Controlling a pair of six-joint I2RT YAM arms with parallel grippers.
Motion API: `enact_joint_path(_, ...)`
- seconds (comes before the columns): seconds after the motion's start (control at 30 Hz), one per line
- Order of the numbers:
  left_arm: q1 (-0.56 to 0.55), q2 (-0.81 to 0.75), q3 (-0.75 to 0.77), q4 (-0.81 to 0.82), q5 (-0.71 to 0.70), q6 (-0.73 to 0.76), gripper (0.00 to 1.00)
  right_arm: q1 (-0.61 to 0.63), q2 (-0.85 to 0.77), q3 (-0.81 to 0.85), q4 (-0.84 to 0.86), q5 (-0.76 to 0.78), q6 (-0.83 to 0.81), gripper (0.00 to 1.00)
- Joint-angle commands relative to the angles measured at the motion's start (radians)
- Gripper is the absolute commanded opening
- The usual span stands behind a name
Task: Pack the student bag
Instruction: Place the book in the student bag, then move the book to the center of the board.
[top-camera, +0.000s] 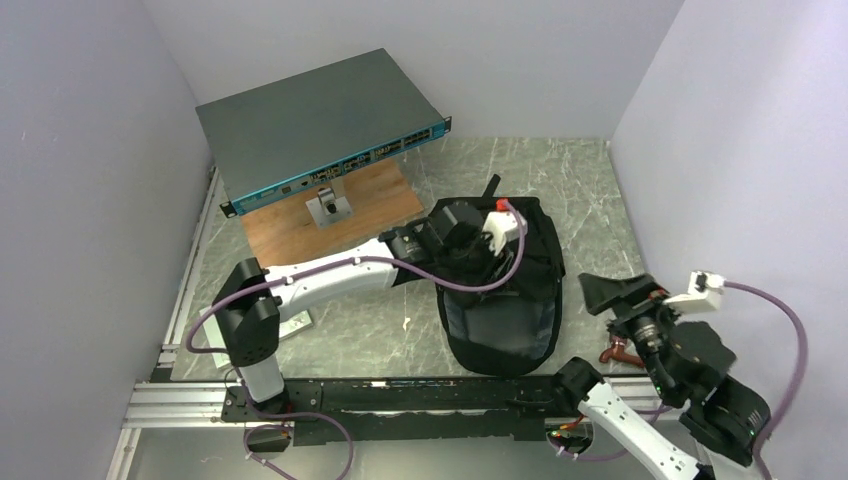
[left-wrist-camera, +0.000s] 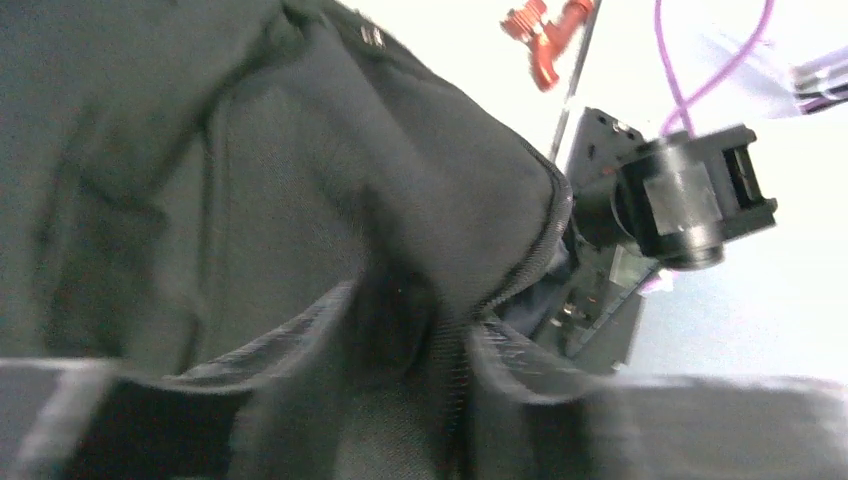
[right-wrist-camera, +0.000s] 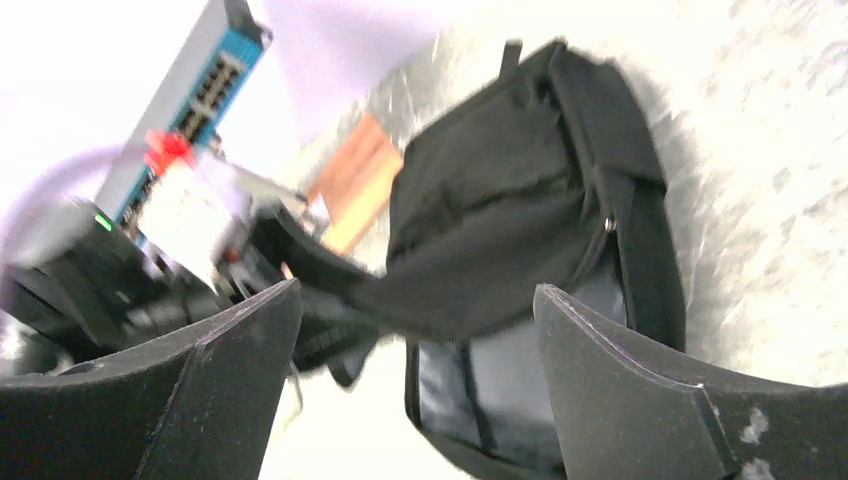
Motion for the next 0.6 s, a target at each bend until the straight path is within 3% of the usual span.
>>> enact_joint_path(0.0,0.001,-0.105,-0.198,0.103,0.126,-0.027,0.58,0.026,-0.039,-0.03,0.13,0.191,-0.172,0.88)
enact_joint_path(0.17,0.003,-0.303,-0.416,0.021,0.007,0.004,0.78,0.044,0.134,-0.141,0.427,0.054,-0.31,0.88)
enact_joint_path(0.23,0.01,-0.405,-0.508,-0.02,-0.06,0.004,0.97,0.043,0.25,-0.146,0.512,-0.042,-0.361,0.88)
enact_joint_path(0.37,0.022,-0.595,-0.59,-0.139,-0.238,-0.04,1.0,0.042,0.473,-0.148,0.699,-0.323,-0.436,0.9)
enact_joint_path(0.57,0.085,-0.744,-0.659,-0.374,-0.615,-0.262,1.0,0.059,0.716,-0.218,0.985,-0.631,-0.356,0.91)
